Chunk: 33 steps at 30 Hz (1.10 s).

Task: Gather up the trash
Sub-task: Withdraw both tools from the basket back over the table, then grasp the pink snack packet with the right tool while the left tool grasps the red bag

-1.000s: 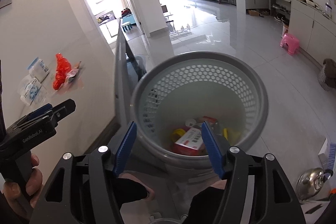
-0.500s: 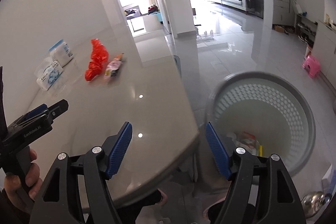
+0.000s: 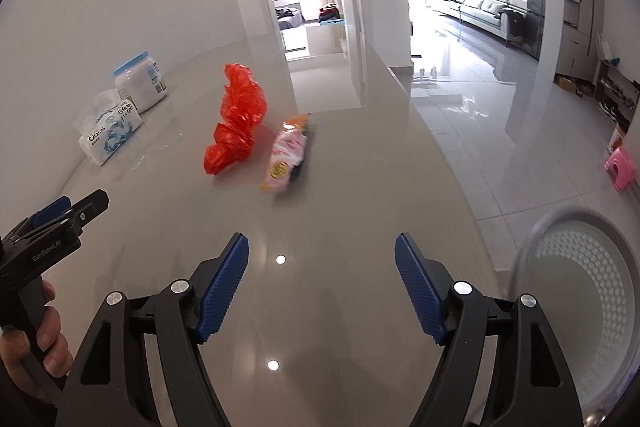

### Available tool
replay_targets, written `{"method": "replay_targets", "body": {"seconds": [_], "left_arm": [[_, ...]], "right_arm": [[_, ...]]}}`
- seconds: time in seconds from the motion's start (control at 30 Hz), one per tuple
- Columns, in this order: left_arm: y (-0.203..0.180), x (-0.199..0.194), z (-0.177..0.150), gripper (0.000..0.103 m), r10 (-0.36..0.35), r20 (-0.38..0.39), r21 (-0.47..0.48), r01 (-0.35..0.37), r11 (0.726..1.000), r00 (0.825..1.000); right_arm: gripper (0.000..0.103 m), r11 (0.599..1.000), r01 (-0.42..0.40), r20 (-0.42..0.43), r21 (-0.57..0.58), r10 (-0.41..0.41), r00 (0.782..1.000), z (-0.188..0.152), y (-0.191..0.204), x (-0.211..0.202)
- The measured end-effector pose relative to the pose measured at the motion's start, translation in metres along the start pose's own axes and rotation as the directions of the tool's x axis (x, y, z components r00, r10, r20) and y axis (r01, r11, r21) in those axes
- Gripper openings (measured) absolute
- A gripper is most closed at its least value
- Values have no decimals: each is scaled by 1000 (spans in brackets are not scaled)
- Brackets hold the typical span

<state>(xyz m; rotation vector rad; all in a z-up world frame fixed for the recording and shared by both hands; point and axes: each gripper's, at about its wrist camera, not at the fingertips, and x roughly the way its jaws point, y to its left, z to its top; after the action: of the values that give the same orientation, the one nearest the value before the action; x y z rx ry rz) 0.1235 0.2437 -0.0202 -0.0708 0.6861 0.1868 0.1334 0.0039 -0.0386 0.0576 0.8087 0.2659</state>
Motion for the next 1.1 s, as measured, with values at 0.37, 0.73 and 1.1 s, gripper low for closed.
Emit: {"method": "replay_targets", "body": {"seconds": [0.37, 0.73, 1.1], "left_arm": [[10, 38, 15, 90, 4, -19, -42, -4, 999, 1000], [12, 53, 16, 90, 11, -52, -46, -13, 999, 999], [-9, 69, 30, 90, -10, -70, -42, 7, 999, 997]], "right_arm": [[73, 997, 15, -40, -82, -18, 999, 49, 34, 72], [72, 999, 39, -152, -23, -42, 987, 70, 31, 139], [27, 999, 33, -190, -35, -39, 981, 78, 29, 157]]}}
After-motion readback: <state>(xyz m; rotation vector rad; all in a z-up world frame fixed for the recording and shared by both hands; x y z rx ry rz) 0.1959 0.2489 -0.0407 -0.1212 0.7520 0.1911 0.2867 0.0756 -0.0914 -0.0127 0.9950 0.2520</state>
